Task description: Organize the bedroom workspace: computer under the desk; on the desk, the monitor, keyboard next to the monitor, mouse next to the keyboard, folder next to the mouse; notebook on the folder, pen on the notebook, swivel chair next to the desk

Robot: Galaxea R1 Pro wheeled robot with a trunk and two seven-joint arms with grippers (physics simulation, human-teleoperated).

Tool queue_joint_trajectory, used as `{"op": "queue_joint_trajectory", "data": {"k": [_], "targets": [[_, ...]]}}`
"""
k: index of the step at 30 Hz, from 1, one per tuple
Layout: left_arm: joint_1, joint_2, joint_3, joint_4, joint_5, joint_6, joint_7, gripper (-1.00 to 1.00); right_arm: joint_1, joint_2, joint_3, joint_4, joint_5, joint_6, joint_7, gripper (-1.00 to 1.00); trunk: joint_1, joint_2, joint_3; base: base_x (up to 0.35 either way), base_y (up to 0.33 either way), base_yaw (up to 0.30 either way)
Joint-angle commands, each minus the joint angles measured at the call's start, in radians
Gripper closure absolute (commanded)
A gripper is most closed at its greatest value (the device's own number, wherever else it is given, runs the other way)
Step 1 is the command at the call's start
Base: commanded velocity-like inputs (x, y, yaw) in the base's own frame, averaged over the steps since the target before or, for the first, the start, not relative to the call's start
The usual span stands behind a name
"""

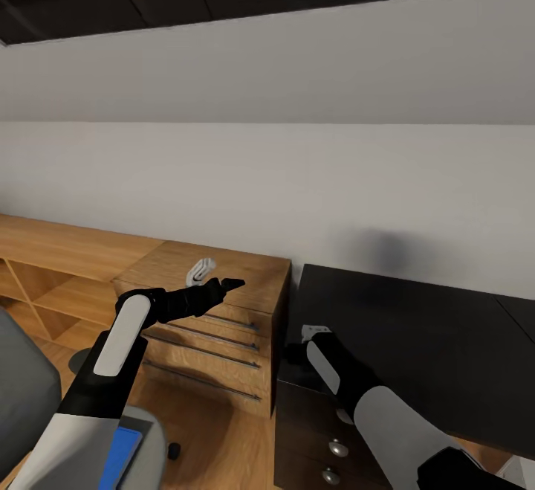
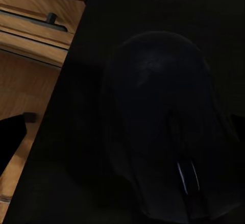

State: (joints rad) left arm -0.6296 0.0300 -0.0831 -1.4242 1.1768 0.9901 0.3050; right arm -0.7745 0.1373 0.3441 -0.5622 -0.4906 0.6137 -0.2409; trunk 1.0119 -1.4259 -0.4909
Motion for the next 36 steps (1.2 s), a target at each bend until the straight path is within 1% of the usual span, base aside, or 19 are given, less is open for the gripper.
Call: {"op": "queue_joint_trajectory", "data": {"k": [1, 4, 21, 23, 24, 26, 27, 28, 30, 32, 33, 35, 36], "targets": [[-0.001, 0.001, -0.001, -0.001, 0.01, 0.001, 0.01, -1.0, 0.0, -0.001, 0.004, 0.0, -0.023, 0.0, -0.008, -1.0, 0.0, 0.0, -0.001, 0.0, 0.0, 0.0], [-0.001, 0.001, -0.001, -0.001, 0.01, 0.001, 0.01, -1.0, 0.0, -0.001, 0.004, -0.001, -0.023, 0.0, -0.008, -1.0, 0.0, 0.0, -0.001, 0.0, 0.0, 0.0], [-0.001, -0.001, -0.003, 0.002, 0.012, 0.001, 0.013, -1.0, 0.0, -0.011, -0.002, -0.025, -0.015, -0.022, -0.033, -1.0, -0.065, 0.119, 0.052, 0.0, 0.0, 0.0], [-0.001, -0.001, -0.003, 0.002, 0.012, 0.001, 0.014, -1.0, 0.0, -0.011, -0.002, -0.029, -0.014, -0.027, -0.059, -1.0, -0.073, 0.133, 0.058, 0.0, 0.0, 0.0], [-0.001, -0.001, -0.003, 0.002, 0.012, 0.001, 0.013, -1.0, 0.0, -0.012, -0.002, -0.034, -0.014, -0.035, -0.076, -1.0, -0.073, 0.133, 0.058, 0.0, 0.0, 0.0], [-0.001, -0.001, -0.003, 0.002, 0.011, 0.0, 0.012, -1.0, 0.002, -0.013, -0.002, -0.058, -0.015, -0.081, -0.128, -1.0, -0.073, 0.133, 0.058, 0.0, 0.0, 0.0], [-0.001, -0.001, -0.003, 0.002, 0.01, 0.0, 0.012, -1.0, 0.005, -0.014, -0.002, -0.066, -0.015, -0.094, -0.143, -1.0, -0.073, 0.133, 0.058, 0.0, 0.0, 0.0], [-0.001, -0.001, -0.003, 0.002, 0.009, 0.0, 0.012, -1.0, 0.017, -0.016, -0.002, -0.09, -0.016, -0.115, -0.172, -1.0, -0.073, 0.133, 0.058, 0.0, 0.0, 0.0], [-0.001, -0.001, -0.004, 0.002, 0.008, 0.0, 0.011, -1.0, 0.037, -0.021, -0.002, -0.123, -0.016, -0.129, -0.197, -1.0, -0.073, 0.133, 0.058, 0.0, 0.0, 0.0], [-0.001, -0.001, -0.004, 0.0, 0.007, -0.001, 0.01, -1.0, 0.075, -0.031, -0.002, -0.189, -0.017, -0.141, -0.22, -1.0, -0.073, 0.133, 0.058, 0.0, 0.0, 0.0], [-0.001, -0.001, -0.006, -0.009, 0.005, -0.001, 0.01, -1.0, 0.163, -0.058, -0.002, -0.368, -0.017, -0.145, -0.242, -1.0, -0.073, 0.133, 0.058, 0.0, 0.0, 0.0], [-0.001, -0.001, -0.024, -0.024, 0.005, -0.001, 0.01, -1.0, 0.19, -0.066, -0.002, -0.418, -0.017, -0.145, -0.245, -1.0, -0.073, 0.133, 0.058, 0.0, 0.0, 0.0], [-0.001, 0.0, -0.059, -0.043, 0.004, -0.001, 0.011, -1.0, 0.217, -0.073, -0.002, -0.469, -0.018, -0.141, -0.248, -1.0, -0.073, 0.133, 0.058, 0.0, 0.0, 0.0]]}}
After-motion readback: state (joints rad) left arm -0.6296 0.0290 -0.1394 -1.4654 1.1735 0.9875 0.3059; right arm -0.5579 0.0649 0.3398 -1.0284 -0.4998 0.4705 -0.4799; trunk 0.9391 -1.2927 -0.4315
